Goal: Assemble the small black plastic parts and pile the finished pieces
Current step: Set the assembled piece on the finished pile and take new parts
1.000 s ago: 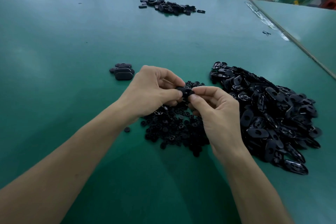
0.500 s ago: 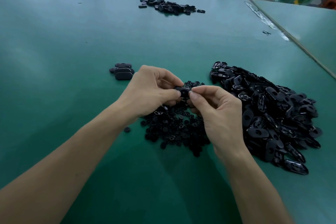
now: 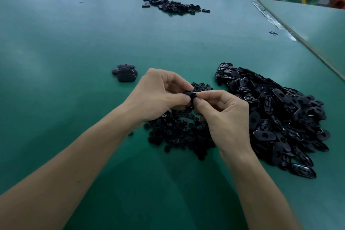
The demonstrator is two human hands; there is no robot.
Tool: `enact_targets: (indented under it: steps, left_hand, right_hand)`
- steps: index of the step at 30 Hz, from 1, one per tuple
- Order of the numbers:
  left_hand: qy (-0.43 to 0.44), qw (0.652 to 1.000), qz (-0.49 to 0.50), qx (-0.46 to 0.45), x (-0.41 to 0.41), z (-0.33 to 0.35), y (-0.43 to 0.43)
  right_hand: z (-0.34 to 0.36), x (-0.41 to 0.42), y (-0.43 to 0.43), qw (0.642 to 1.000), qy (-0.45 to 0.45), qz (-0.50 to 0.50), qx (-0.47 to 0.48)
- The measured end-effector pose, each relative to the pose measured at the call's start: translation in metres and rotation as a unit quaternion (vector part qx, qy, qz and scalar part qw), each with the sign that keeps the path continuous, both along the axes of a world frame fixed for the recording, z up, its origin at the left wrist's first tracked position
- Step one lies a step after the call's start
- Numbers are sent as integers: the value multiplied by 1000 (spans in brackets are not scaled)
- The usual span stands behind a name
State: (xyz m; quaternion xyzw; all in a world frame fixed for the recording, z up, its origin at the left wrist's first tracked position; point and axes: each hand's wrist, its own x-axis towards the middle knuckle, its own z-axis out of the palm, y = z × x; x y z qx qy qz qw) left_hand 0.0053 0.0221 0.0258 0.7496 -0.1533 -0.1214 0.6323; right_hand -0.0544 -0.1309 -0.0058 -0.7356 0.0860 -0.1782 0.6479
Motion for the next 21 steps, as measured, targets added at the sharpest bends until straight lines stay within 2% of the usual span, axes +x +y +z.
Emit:
enact_targets:
  steps: [7, 16, 21]
  left_hand:
    - [-16, 1000, -5, 15, 1, 0, 1]
    - [-63, 994, -13, 86, 4, -5, 1]
    - [-76, 994, 7, 76, 6, -10, 2]
  right_hand:
    - [-1, 1, -1, 1000, 0, 11, -11]
    - [-6, 3, 0, 998, -11, 0, -64]
    - [-5, 2, 2, 998, -21, 21, -63]
